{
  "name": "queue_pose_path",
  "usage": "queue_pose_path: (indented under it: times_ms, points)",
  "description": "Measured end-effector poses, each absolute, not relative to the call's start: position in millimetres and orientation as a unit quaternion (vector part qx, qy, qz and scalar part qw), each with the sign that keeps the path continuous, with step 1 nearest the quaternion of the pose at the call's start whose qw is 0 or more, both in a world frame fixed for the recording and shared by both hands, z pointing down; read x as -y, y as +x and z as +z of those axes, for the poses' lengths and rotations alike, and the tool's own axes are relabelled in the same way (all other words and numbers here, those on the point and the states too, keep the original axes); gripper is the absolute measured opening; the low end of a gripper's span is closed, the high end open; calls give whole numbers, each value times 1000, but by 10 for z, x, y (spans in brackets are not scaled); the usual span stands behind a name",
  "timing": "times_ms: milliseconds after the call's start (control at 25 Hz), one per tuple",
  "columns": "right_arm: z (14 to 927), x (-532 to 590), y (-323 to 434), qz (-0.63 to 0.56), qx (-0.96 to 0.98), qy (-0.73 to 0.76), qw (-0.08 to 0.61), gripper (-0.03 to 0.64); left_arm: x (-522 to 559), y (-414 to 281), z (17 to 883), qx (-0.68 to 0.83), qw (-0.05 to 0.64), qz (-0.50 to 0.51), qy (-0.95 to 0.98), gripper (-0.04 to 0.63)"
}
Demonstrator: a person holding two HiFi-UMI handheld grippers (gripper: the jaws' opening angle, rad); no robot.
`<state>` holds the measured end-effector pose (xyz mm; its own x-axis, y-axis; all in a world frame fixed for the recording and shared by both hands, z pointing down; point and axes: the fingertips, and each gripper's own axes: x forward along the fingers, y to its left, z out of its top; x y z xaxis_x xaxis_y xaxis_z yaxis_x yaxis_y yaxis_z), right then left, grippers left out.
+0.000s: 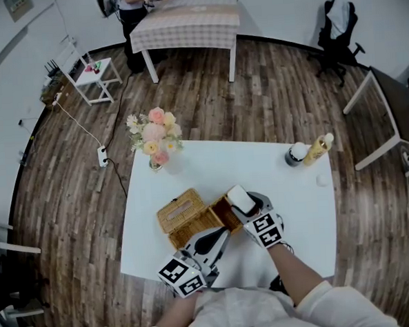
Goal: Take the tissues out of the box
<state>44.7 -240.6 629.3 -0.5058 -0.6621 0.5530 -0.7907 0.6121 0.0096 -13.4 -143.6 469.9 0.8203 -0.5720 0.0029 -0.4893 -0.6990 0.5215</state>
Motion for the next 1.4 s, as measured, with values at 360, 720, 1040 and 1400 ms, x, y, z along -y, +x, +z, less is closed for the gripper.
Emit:
queue_pose_path:
  times_ms: [360,720,1040,1400]
  points:
    - [6309,2410,441,124,858,422,265,265,1427,-150,4712,291,258,-80,918,2]
    - [6308,2412,450,131,858,420,267,264,1363,-78,5214,291,201,61,933,5]
    - [6293,2418,443,131,858,418,268,264,1272,3,6072,266,152,272,912,75]
    - [6284,2423,450,134,858,415,272,263,1148,28,6529,232,108,409,876,95]
